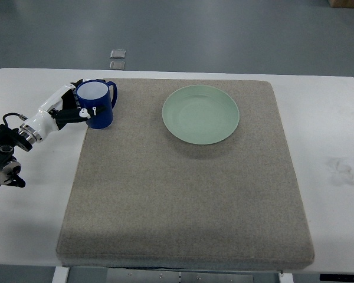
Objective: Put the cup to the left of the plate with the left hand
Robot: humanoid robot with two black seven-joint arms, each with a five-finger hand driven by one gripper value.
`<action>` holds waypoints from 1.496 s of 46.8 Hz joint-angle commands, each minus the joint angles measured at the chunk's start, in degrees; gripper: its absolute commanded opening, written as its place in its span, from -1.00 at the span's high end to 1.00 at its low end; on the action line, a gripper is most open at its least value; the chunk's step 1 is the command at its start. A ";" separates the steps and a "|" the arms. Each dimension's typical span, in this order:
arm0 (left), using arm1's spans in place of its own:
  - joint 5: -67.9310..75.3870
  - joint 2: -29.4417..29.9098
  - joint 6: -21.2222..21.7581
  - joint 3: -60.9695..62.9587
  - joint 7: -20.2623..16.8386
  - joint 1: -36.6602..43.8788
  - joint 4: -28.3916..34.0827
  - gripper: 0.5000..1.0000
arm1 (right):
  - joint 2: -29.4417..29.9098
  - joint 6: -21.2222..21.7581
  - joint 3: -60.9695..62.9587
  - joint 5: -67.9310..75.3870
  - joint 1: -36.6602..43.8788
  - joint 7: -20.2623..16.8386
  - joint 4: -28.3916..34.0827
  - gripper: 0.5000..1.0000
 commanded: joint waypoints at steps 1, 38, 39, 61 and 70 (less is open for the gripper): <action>0.09 -0.49 0.02 0.00 -0.16 0.17 -0.01 0.34 | 0.00 0.01 0.00 0.00 0.00 0.00 0.00 -0.73; -6.93 1.79 -0.77 -0.44 -0.16 0.26 -0.62 -0.99 | 0.00 0.01 0.00 0.00 0.00 0.00 0.00 -0.73; -8.16 2.05 -0.77 -0.44 -0.16 0.26 -0.62 -0.99 | 0.00 0.01 0.00 0.00 0.00 0.00 0.00 -0.73; -22.49 9.52 -12.13 0.62 5.90 -5.63 2.01 -0.99 | 0.00 0.01 0.00 0.00 0.00 0.00 0.09 -0.73; -28.91 11.11 -12.13 0.70 13.72 -9.85 8.51 -0.99 | 0.00 0.01 0.00 0.00 0.00 0.00 0.00 -0.73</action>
